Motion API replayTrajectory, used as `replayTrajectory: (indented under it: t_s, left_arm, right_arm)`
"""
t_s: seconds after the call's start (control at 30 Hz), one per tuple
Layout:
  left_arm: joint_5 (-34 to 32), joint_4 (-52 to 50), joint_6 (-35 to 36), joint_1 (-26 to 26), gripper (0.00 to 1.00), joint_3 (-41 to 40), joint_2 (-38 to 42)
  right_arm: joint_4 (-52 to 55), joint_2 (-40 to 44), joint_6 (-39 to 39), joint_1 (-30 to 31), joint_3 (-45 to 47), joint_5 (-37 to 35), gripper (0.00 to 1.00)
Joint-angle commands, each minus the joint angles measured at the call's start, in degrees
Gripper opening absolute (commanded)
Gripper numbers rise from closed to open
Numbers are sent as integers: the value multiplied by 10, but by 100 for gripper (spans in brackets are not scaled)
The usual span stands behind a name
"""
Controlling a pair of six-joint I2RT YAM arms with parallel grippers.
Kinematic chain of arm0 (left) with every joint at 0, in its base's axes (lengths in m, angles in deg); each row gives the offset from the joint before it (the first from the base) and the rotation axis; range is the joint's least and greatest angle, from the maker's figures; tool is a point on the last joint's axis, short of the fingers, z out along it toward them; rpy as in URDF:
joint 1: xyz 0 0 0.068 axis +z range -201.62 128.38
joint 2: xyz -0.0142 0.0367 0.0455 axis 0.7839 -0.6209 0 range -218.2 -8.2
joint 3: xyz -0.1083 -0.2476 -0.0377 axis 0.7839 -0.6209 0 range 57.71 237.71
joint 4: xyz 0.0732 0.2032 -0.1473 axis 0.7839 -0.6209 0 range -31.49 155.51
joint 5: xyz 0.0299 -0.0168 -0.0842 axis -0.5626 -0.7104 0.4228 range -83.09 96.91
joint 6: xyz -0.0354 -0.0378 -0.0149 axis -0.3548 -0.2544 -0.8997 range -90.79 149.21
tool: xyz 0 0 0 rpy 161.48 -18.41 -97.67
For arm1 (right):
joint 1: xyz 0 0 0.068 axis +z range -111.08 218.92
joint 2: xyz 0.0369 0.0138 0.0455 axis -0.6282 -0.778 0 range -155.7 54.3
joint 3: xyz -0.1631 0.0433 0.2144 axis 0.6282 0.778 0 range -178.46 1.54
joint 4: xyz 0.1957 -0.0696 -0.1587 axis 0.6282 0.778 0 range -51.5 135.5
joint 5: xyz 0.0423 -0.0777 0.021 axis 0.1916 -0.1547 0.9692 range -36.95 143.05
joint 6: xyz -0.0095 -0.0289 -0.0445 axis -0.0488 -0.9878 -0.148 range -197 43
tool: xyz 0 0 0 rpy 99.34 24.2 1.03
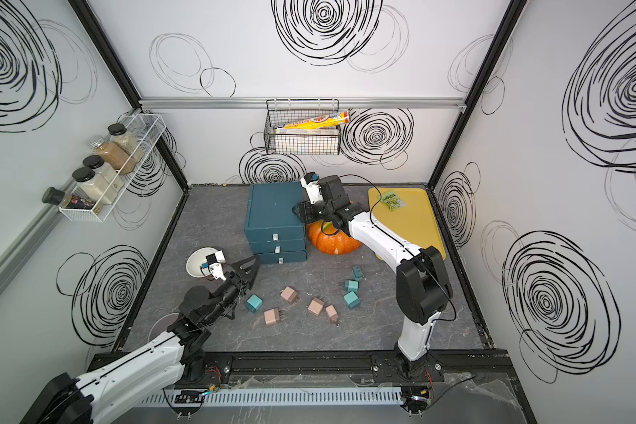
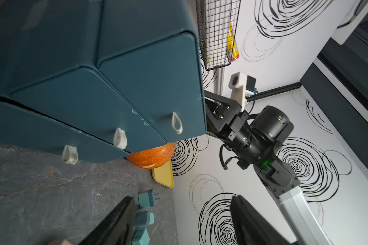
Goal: Place the plugs into the drawer by color
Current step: Open the drawer in the storage box.
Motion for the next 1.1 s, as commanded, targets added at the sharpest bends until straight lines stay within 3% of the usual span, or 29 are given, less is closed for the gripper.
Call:
replayTrajectory:
  t_s: [0.0, 0.1, 0.4, 0.67, 0.87, 1.07]
  left_arm:
    - [-47, 159, -22, -21, 75, 6, -84]
    - [-58, 224, -24, -33, 73, 19, -146]
    - [-95, 167, 9, -46, 72, 81, -182]
    - [-69, 206, 5, -46, 62, 114, -260]
    - [-75, 187, 16, -41, 55, 140, -271]
    - [-38, 210, -7, -7, 46, 138, -300]
  right_arm:
    - [25, -15, -5, 1, 14, 26, 51]
    - [17, -11, -6, 1, 28, 27, 51]
    - [10, -6, -13, 1, 40, 20, 50]
    - [4, 0, -15, 0, 50, 21, 50]
    - [4, -7, -17, 0, 54, 23, 50]
    - [-2, 0, -21, -1, 61, 14, 50]
